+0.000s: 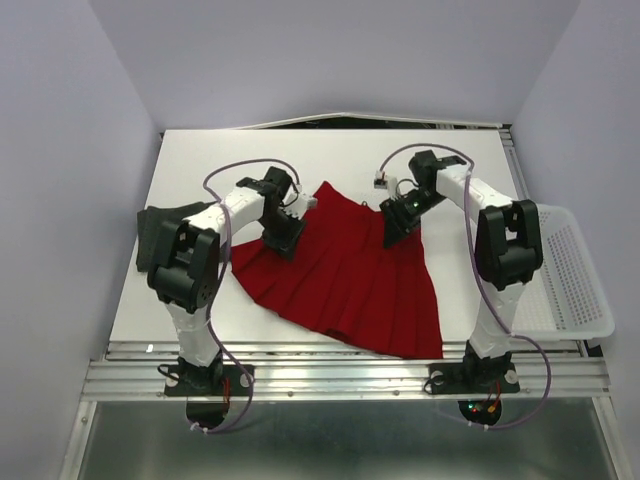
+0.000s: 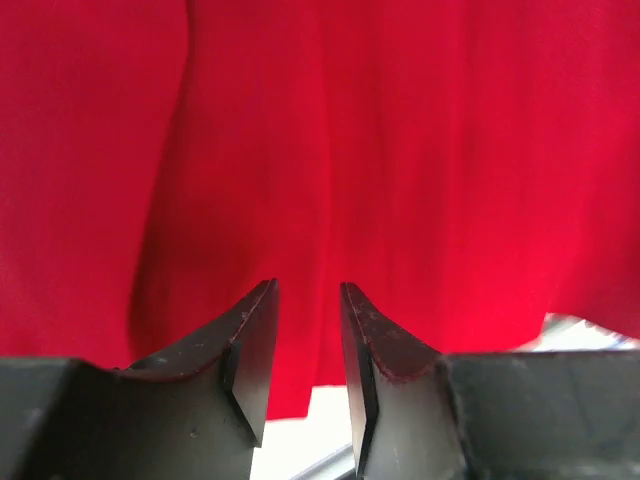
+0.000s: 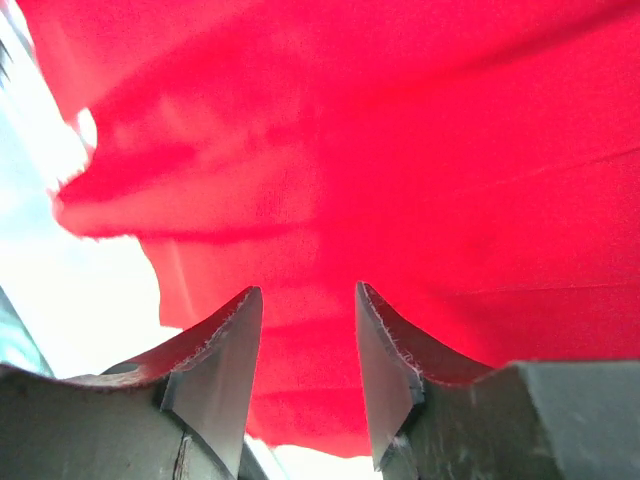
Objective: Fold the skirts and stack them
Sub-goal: Flatten the skirt out
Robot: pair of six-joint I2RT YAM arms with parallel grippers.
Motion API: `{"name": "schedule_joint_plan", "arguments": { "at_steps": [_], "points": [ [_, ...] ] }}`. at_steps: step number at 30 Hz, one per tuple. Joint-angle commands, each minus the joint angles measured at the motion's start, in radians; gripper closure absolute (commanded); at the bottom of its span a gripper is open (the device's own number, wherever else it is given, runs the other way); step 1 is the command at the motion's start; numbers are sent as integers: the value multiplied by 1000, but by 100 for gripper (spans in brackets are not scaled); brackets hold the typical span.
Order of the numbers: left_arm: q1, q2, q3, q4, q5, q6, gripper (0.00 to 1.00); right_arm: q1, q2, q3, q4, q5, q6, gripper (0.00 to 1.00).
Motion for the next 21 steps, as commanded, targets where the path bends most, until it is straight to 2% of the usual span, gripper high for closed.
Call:
{"name": "schedule_joint_plan", "arguments": {
  "at_steps": [1, 6, 9, 11, 12, 15, 16, 18, 21],
  "points": [
    [19, 114, 67, 71, 24, -35, 58, -43, -17, 152, 139, -64, 146, 52],
    [19, 312, 274, 70, -54, -12, 59, -43, 35, 140, 277, 105, 165, 54],
    [19, 430, 461, 39, -97, 23, 59, -52, 87, 108, 360, 229, 159, 54],
    [19, 527, 616, 15, -134, 47, 59, -52, 98, 64, 385, 278, 168, 55],
    [21, 562, 741, 4, -147, 49, 59, -52, 101, 53, 382, 283, 177, 56],
    [23, 708, 956, -63, -184, 75, 60, -52, 69, -21, 356, 260, 163, 57],
    [24, 737, 1071, -73, -194, 86, 59, -41, 50, -44, 339, 242, 150, 58],
    [26, 759, 1119, -42, -218, 104, 57, 1, -3, -97, 263, 191, 105, 59],
    [29, 654, 1028, 50, -223, 113, 52, 68, -75, -154, 167, 79, 79, 59]
  ]
}}
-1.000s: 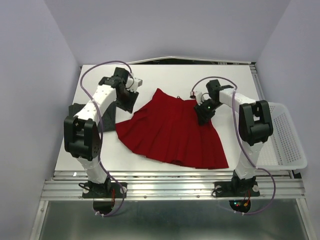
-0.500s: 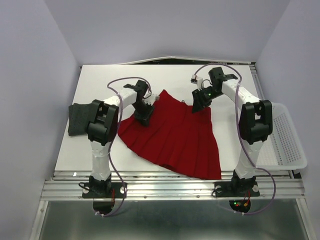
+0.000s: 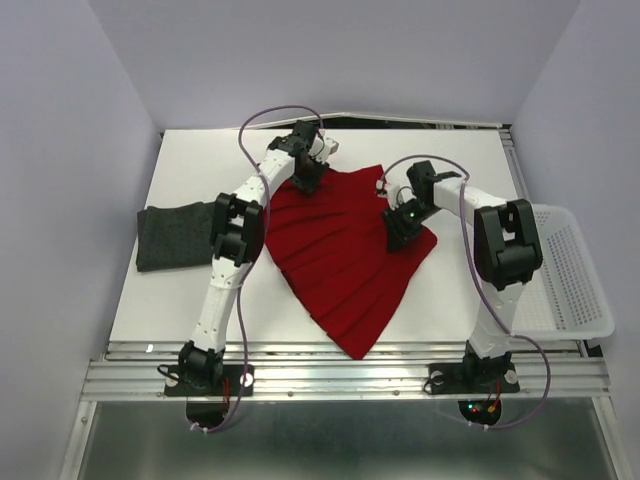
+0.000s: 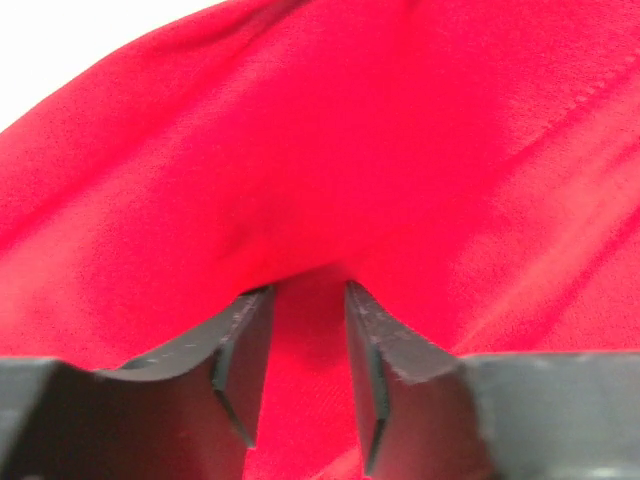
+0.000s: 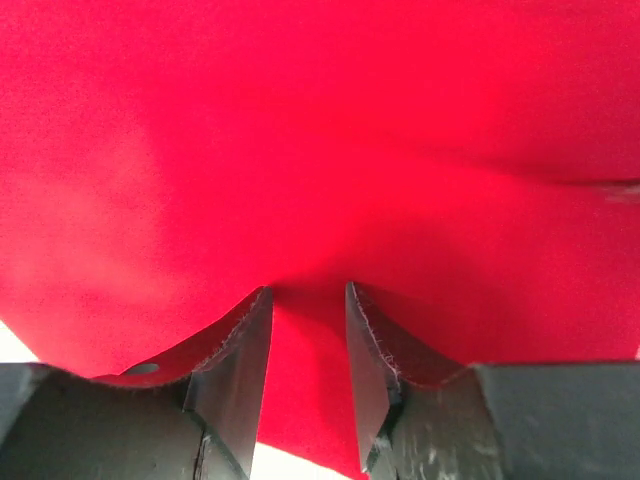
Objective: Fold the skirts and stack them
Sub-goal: Flatten the skirt out
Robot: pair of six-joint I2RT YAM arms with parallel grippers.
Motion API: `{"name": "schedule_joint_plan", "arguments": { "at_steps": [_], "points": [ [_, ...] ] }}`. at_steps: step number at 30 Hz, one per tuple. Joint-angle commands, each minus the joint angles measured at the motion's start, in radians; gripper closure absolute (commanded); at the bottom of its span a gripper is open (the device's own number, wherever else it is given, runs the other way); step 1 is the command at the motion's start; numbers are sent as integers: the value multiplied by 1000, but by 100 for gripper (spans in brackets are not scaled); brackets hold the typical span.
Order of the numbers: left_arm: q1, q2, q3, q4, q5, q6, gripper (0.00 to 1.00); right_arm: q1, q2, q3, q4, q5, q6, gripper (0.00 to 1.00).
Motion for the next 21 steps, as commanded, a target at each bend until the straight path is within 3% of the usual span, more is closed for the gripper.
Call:
{"name": "schedule_joint_plan", "arguments": {
  "at_steps": [1, 4, 9, 12, 14, 16, 17, 21],
  "points": [
    [13, -153, -99, 83, -65, 42, 48, 114, -112, -83, -188, -161, -57, 58],
    [27, -295, -178, 144, -25, 33, 45, 145, -157, -54, -266, -374, -45, 50],
    [41, -526, -400, 96, 148, 68, 45, 91, -165, 88, -208, -443, 102, 49],
    [40, -658, -592, 73, 252, 98, 45, 56, -153, 133, -134, -309, 57, 49],
    [35, -745, -742, 76, 318, 128, 44, 47, -124, 154, -136, -85, -15, 50],
    [26, -814, -881, 96, 355, 139, 44, 34, -111, 153, -139, 4, -66, 51],
    [-14, -859, -1030, 148, 372, 119, 46, 24, -90, 124, -147, 172, -148, 53],
    [-63, -858, -1115, 202, 378, 69, 47, 13, -83, 61, -141, 276, -200, 53]
  ]
}}
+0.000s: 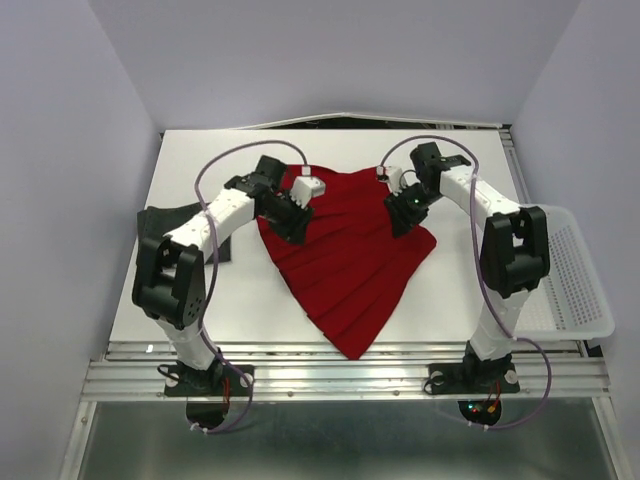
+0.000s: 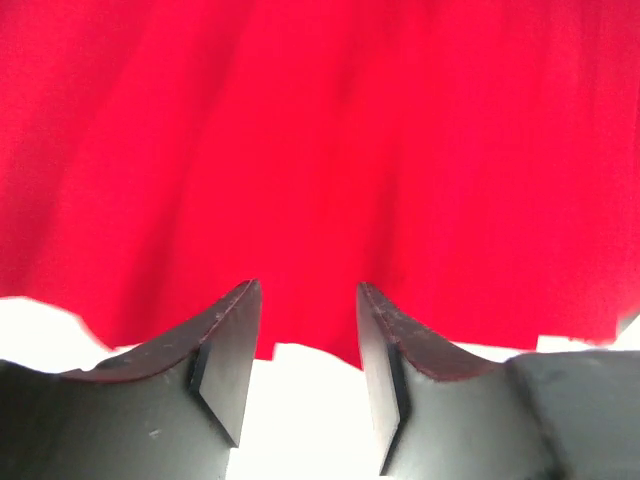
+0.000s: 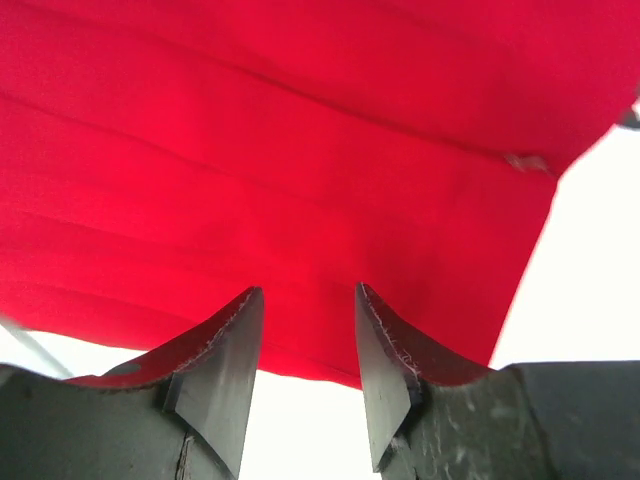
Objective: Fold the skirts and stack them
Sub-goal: Flatten the skirt out
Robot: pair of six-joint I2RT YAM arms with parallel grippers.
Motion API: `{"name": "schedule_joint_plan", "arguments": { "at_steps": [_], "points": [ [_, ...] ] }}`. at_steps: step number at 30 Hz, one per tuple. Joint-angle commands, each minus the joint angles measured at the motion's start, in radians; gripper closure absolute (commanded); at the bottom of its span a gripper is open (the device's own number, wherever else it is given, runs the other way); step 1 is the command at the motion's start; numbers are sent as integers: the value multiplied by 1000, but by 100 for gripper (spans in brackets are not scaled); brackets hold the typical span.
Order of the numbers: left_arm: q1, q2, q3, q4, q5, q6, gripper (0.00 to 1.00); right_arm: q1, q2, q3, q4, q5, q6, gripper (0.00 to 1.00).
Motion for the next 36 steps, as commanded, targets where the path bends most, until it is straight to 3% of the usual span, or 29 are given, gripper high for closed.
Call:
{"name": "schedule_joint_plan", "arguments": {
  "at_steps": [1, 3, 7, 11, 16, 20, 27, 33, 36],
  "points": [
    [-65, 13, -124, 53, 66, -46, 48, -10, 16, -64, 22, 243, -118, 53],
    [-69, 65, -141, 91, 61, -93, 50, -20, 26, -110, 42, 256, -111, 53],
    [-54, 159, -118, 125, 26, -142, 52, -11, 51, -146, 25, 129, -53, 55],
    [29, 210, -51, 124, 10, -150, 53, 44, 40, -201, -1, 6, -14, 55],
    [140, 318, 186, 42, -62, -91, 53, 157, 14, -224, -16, -264, 101, 54],
    [162, 365, 404, -83, -19, 7, 52, 200, 25, -158, -41, -433, 152, 49],
    [106, 277, 268, -70, -34, 113, 51, 71, -13, 92, 85, -381, 322, 41],
    [29, 208, 94, -1, 47, 138, 52, 42, 75, 265, 281, -35, 386, 41],
    [-31, 118, 9, 51, 79, 149, 52, 32, 178, 369, 287, 88, 350, 33]
  ]
}}
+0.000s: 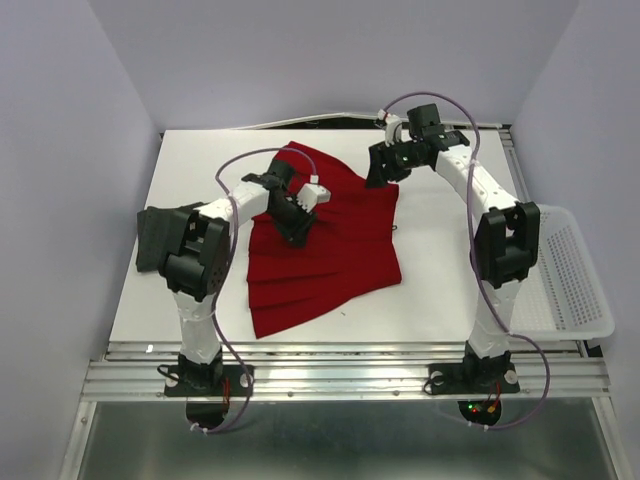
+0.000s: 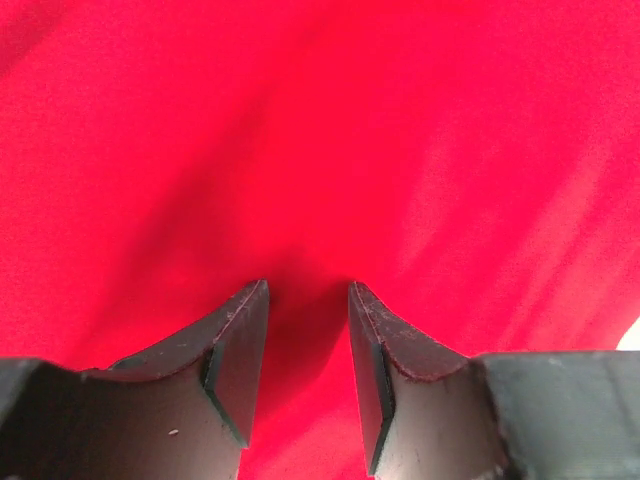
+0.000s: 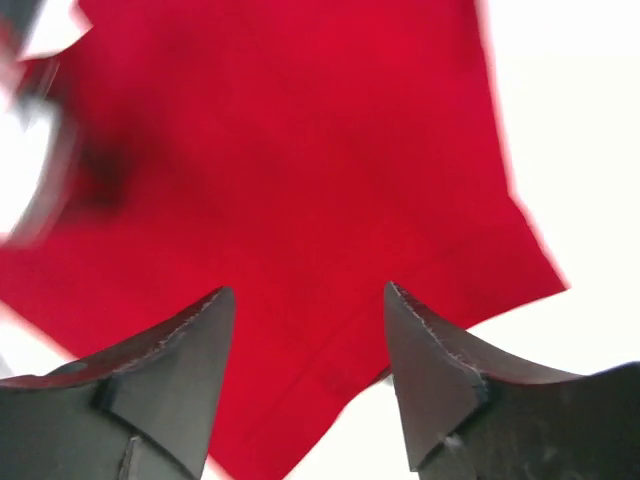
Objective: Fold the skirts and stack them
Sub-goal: Flatten the skirt out
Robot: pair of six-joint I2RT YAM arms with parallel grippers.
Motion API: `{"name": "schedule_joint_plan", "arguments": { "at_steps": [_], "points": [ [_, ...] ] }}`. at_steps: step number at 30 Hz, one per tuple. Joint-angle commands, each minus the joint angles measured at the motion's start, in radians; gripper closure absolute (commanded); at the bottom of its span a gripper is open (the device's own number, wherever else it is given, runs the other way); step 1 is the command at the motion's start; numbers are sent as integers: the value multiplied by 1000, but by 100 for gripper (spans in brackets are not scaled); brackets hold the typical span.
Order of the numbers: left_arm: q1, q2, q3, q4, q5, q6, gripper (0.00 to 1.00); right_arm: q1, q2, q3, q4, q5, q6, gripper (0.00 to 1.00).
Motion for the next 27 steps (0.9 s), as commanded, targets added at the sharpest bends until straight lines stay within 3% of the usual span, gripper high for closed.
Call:
{"name": "schedule_joint_plan", "arguments": {
  "at_steps": [1, 3, 6, 14, 16, 17, 19, 20, 27],
  "points": [
    [-81, -166, -82, 58, 77, 49, 52, 0, 136, 130, 99, 228, -14, 31],
    [-124, -229, -131, 97, 71, 64, 48, -26, 159, 138, 121, 274, -19, 24],
    [-226, -293, -192, 161, 5, 75, 43, -63, 193, 131, 162, 286, -32, 22],
    [-477, -274, -217, 256, -211, 83, 39, -135, 303, 108, 122, 81, -65, 30],
    [-541, -255, -213, 281, -272, 87, 39, -144, 314, 85, 124, 41, -65, 35],
    [-563, -246, -211, 288, -294, 98, 39, -145, 319, 83, 127, 32, -60, 43],
    [-621, -218, -211, 325, -366, 104, 39, -145, 342, 94, 125, 19, -53, 49],
    [-637, -208, -207, 345, -410, 116, 39, -145, 349, 98, 127, 13, -43, 58],
    [-700, -102, -124, 381, -470, 113, 38, -165, 395, 123, 138, -44, -5, 70]
  ]
}}
